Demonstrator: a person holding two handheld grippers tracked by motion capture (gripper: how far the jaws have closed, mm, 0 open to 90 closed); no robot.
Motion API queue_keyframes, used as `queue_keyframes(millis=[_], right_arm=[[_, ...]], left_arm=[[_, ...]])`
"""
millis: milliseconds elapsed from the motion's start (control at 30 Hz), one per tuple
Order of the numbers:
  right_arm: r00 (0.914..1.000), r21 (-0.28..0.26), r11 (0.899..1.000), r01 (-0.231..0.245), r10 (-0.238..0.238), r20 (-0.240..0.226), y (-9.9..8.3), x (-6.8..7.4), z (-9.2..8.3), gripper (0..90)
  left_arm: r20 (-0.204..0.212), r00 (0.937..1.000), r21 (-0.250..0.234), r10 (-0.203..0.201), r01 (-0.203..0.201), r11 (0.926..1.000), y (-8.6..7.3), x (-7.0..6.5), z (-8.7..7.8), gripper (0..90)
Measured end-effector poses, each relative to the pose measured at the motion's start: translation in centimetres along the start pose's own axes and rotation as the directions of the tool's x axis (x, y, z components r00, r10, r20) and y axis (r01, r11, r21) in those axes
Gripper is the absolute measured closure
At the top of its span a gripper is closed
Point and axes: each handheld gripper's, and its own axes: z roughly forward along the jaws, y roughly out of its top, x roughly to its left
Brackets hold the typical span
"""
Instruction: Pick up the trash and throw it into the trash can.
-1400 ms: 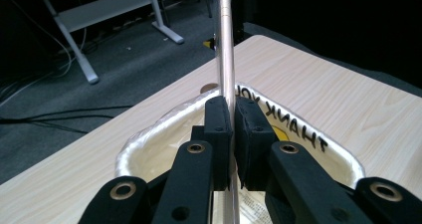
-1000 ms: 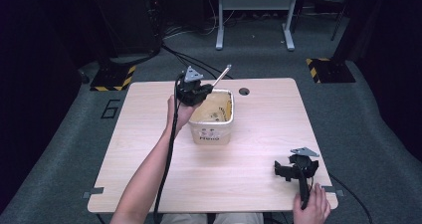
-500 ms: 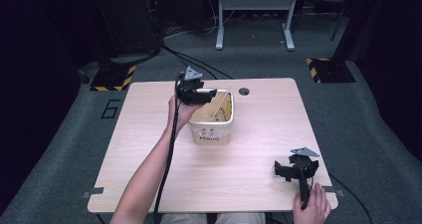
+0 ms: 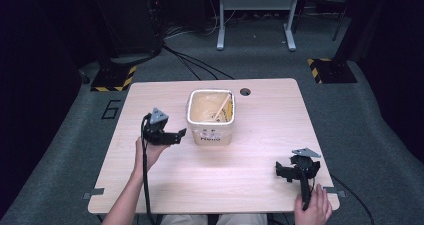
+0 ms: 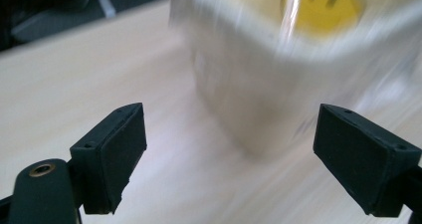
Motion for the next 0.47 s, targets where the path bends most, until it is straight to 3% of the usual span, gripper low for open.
queue_keyframes(millis=[33, 167, 200, 233, 267, 467], right_arm=[[1.0, 0.0, 1.0, 0.0, 0.0, 0.0, 0.0, 0.0, 0.0, 0.0], [1.0, -0.002, 1.0, -0.002, 0.002, -0.001, 0.0, 0.0, 0.0, 0.0], [1.0, -0.003, 1.0, -0.002, 0.002, 0.0, 0.0, 0.0, 0.0, 0.0], [1.0, -0.003, 1.0, -0.002, 0.002, 0.0, 0.0, 0.0, 0.0, 0.0], [1.0, 0.0, 1.0, -0.001, 0.001, -0.001, 0.0, 0.0, 0.0, 0.0], [1.0, -0.003, 1.0, -0.001, 0.001, -0.001, 0.0, 0.0, 0.0, 0.0]], left_arm=[[0.0, 1.0, 0.0, 0.0, 0.0, 1.0, 0.0, 0.0, 0.0, 12.0], [-0.004, 0.9991, 0.117, -0.043, 0.044, 0.9922, -4.8, 0.8, 1.6, 9.1], [-0.008, 0.9976, 0.135, -0.069, 0.069, 0.9884, -6.5, 0.9, 2.0, 7.4], [-0.008, 0.9976, 0.135, -0.069, 0.069, 0.9884, -6.5, 0.9, 2.0, 7.0], [-0.015, 0.9972, 0.156, -0.073, 0.074, 0.9849, -7.9, 0.9, 2.4, 5.4], [-0.036, 0.9972, 0.174, -0.066, 0.072, 0.9822, -9.8, 1.0, 2.6, 0.4]])
